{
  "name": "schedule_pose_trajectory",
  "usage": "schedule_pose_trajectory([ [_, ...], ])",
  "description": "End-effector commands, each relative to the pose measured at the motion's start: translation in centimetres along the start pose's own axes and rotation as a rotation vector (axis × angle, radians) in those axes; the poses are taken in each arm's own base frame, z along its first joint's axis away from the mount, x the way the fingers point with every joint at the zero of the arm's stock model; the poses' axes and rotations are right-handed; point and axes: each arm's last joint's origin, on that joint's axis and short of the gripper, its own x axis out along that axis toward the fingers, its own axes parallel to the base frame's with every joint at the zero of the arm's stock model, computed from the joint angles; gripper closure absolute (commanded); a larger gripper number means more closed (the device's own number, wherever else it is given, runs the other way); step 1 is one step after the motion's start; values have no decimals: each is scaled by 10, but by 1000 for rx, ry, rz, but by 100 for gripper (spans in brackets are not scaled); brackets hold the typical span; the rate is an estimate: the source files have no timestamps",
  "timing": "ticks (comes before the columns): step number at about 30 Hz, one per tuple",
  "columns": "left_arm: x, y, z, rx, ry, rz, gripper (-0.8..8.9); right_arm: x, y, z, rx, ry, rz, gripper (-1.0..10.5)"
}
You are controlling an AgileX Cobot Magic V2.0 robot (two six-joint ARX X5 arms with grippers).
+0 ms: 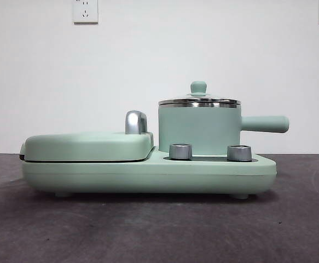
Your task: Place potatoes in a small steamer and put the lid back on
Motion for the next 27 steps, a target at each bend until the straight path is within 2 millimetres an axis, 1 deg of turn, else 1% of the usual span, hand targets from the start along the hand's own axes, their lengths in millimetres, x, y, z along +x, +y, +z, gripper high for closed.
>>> schedule_pose_trajectory([
  [1, 0, -1, 2, -5, -5, -8, 751, -1, 2, 3, -21, -13, 13, 691],
  [2, 0, -1, 2, -4, -4, -8, 785, -1, 1, 3, -21, -13, 11, 864],
  [3, 0, -1, 2, -4, -4, -8, 799, -1, 1, 3, -24, -15, 8, 936],
  [4, 0, -1, 2, -6, -1, -7, 808, -1, 1, 3, -24, -20, 6, 916],
  [21, -1, -1, 1, -7, 3, -9, 807, -1, 2, 3, -22, -23, 10, 918],
  [24, -11, -4, -2, 5, -31, -20, 807, -1, 2, 3, -22, -23, 11, 918],
  [27, -23, -3, -6, 11, -87, 6, 807, -1, 2, 3, -22, -23, 10, 918],
])
